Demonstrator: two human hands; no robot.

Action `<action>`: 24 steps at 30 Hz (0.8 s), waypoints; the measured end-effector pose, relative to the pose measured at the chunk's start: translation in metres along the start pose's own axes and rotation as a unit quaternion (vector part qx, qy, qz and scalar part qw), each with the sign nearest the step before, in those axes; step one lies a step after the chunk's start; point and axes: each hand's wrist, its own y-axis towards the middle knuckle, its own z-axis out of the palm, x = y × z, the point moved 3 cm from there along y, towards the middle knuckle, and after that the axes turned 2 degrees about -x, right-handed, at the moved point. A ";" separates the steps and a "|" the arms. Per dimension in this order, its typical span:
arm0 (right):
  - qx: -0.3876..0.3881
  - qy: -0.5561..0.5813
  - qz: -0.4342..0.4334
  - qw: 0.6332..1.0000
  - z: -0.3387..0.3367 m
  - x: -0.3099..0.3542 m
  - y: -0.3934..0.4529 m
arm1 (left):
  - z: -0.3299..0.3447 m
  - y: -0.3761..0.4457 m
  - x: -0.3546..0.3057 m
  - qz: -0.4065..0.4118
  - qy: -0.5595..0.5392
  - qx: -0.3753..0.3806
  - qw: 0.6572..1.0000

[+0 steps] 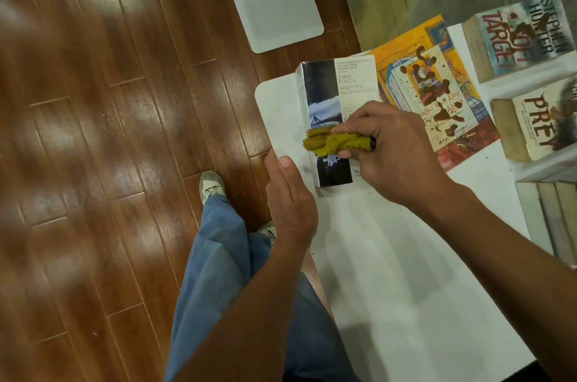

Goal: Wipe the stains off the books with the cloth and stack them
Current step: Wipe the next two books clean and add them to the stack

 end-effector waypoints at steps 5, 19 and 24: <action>0.022 -0.009 0.007 1.000 -0.001 -0.003 -0.023 | 0.000 0.002 0.002 0.011 -0.002 0.014 1.000; -0.043 0.002 0.031 0.999 -0.022 0.019 -0.013 | 0.001 0.003 -0.001 0.000 -0.076 0.027 0.997; 0.004 -0.058 0.006 0.998 0.004 0.022 -0.004 | 0.001 0.004 0.004 -0.003 -0.075 0.028 0.997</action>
